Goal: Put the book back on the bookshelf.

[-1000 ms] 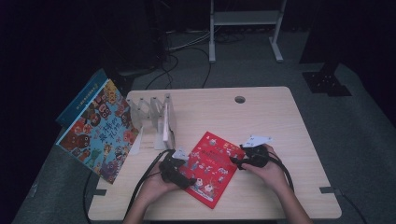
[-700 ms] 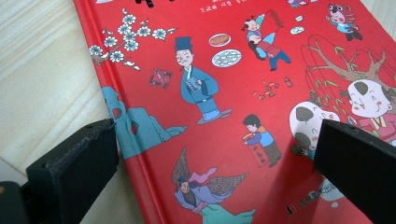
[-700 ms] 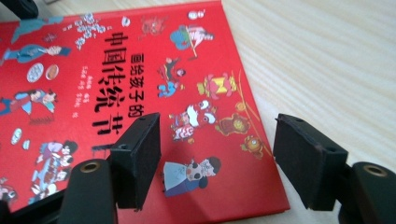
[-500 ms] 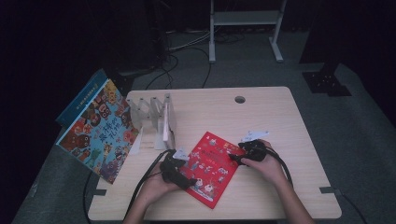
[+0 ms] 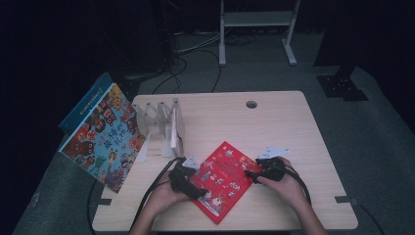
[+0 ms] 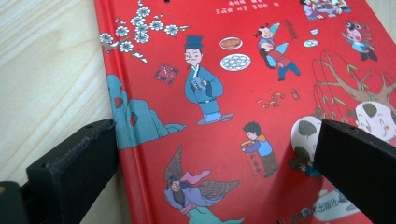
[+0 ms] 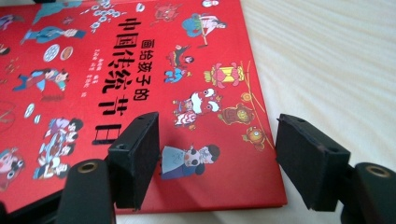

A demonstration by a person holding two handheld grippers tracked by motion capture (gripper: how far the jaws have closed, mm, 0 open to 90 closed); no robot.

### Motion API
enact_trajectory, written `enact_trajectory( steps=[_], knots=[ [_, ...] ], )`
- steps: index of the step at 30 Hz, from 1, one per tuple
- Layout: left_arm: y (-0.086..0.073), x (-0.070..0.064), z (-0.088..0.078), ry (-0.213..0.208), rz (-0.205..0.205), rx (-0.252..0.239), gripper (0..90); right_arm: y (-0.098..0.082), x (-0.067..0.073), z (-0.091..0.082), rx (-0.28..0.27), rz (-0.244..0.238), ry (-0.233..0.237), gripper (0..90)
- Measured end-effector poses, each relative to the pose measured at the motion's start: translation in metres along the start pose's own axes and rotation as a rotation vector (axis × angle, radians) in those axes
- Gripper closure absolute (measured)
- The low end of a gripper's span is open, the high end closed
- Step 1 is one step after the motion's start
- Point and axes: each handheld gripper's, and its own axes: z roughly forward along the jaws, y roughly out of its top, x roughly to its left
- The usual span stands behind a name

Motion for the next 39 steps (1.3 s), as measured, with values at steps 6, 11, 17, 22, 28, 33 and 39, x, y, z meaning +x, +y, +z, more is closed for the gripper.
enact_trajectory(
  steps=[6,11,17,22,28,33,39],
  knots=[
    [0.001,-0.002,0.001,-0.01,0.011,0.002,0.0,-0.013,0.012,-0.012,-0.009,0.008,-0.026,30.2],
    [0.001,-0.003,0.002,-0.009,0.011,-0.006,0.0,-0.02,0.018,-0.019,-0.018,-0.007,-0.058,30.2],
    [0.0,-0.002,0.002,-0.01,0.011,-0.013,0.0,-0.028,0.023,-0.026,-0.043,-0.017,-0.078,29.2],
    [0.002,-0.003,0.002,0.001,0.015,-0.012,0.0,-0.038,0.033,-0.038,-0.057,-0.02,-0.107,25.7],
    [0.008,-0.003,0.002,0.013,-0.001,-0.002,0.0,-0.046,0.051,-0.047,-0.061,-0.021,-0.075,21.4],
    [0.015,-0.002,0.003,0.014,-0.014,-0.034,0.0,-0.049,0.07,-0.042,-0.051,-0.033,-0.066,16.3],
    [0.025,-0.002,0.006,0.019,0.015,-0.032,0.0,-0.05,0.082,-0.033,-0.023,-0.061,-0.062,15.1]
  ],
)
